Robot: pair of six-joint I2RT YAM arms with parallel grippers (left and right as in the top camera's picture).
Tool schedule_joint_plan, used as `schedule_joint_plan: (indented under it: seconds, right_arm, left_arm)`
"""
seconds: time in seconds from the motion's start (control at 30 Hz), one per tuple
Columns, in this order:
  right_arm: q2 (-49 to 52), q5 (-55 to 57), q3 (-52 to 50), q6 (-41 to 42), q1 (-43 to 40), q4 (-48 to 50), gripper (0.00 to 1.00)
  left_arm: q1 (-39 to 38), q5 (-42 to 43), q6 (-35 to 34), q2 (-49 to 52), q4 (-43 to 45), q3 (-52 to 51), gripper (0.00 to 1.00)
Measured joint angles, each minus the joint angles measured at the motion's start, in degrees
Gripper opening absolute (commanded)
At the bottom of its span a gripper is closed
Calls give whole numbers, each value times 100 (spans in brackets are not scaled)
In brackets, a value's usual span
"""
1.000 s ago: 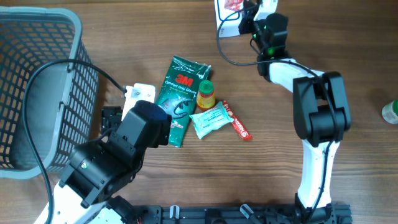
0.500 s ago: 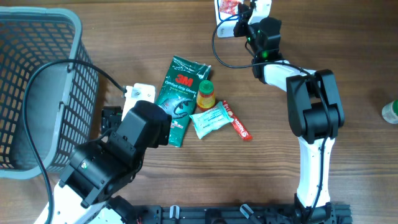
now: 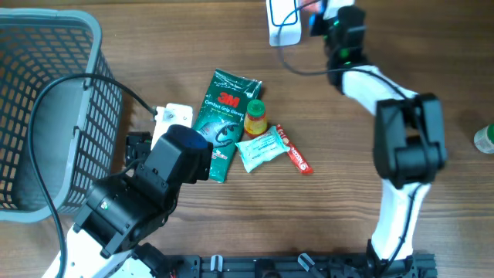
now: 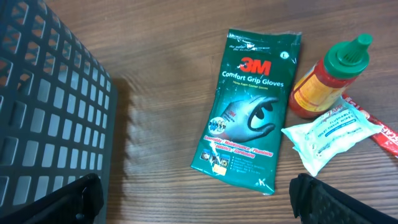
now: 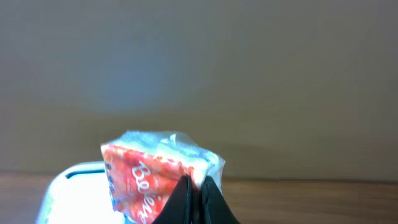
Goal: Scan the item barcode
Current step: 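Carry the tissue box away to the right side of the table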
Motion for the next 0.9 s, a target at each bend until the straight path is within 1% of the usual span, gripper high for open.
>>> schedule_joint_plan:
  seconds: [0.17,0.37,0.6,0.73,0.9]
  right_arm:
    - [-621,772,66,-37,-553,-1176,4]
    - [-723,1493,90,-9,-1259,-2551,4]
    - [-721,1825,92,732,-2452,-4065,4]
    - [-721,1862,90,1113,-3139,-4345,4]
    - [-721,1751,66,1335,-3753,-4802,4]
  left_arm:
    - [0,2,0,0,0,0,100]
    - [0,0,0,2,2,0,100]
    - [0,0,0,0,4,0,100]
    - [0,0,0,0,2,0,100]
    - [0,0,0,0,2,0,100]
